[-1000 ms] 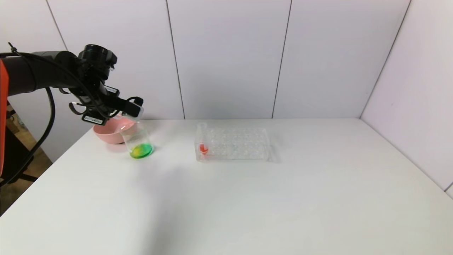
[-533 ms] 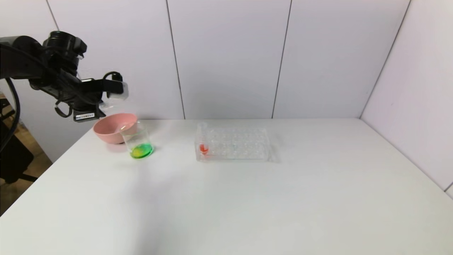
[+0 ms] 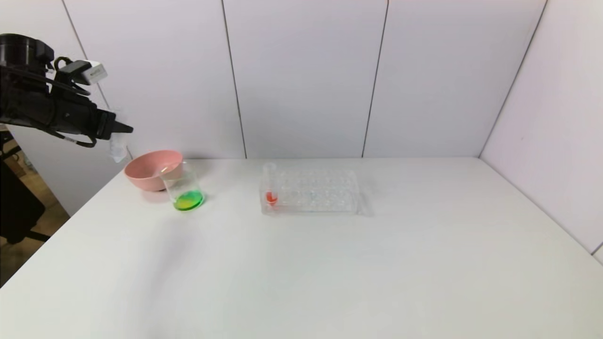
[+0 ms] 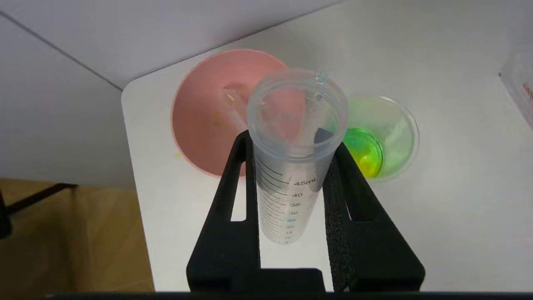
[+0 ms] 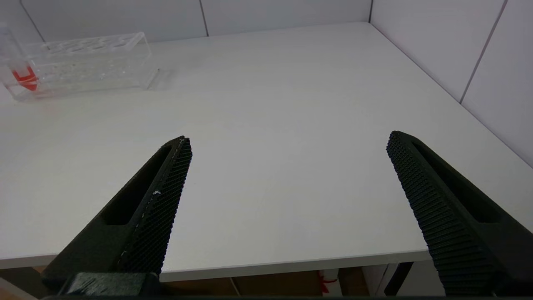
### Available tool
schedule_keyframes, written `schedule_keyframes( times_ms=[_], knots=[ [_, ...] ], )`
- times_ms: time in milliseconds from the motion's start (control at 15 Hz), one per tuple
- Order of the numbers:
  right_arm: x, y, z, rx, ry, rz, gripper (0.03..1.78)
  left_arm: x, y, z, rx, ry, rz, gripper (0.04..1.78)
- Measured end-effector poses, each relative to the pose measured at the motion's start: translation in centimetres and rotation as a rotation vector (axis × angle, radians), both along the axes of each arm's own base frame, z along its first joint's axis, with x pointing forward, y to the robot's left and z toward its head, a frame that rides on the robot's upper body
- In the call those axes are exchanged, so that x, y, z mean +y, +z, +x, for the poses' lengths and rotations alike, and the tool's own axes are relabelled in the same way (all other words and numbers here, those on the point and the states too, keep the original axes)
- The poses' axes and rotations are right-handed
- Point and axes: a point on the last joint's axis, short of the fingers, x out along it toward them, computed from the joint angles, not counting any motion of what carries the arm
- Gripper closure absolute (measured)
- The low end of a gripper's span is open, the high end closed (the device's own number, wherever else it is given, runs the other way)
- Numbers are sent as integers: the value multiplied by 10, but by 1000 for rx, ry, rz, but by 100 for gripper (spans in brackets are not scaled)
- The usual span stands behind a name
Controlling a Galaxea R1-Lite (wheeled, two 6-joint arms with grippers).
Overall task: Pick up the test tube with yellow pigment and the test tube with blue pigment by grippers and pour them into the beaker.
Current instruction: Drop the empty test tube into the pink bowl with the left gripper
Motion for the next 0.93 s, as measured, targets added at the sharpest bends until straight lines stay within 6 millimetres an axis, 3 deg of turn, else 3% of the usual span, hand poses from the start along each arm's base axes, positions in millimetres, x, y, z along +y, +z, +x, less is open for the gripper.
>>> schedule_keyframes(
  times_ms=[400, 933],
  knots=[
    [0, 0, 0, 0, 0, 0, 10, 17, -43, 32, -53, 115, -169, 137],
    [0, 0, 0, 0, 0, 0, 10, 16, -76, 57, -54, 137, -251, 137]
  ],
)
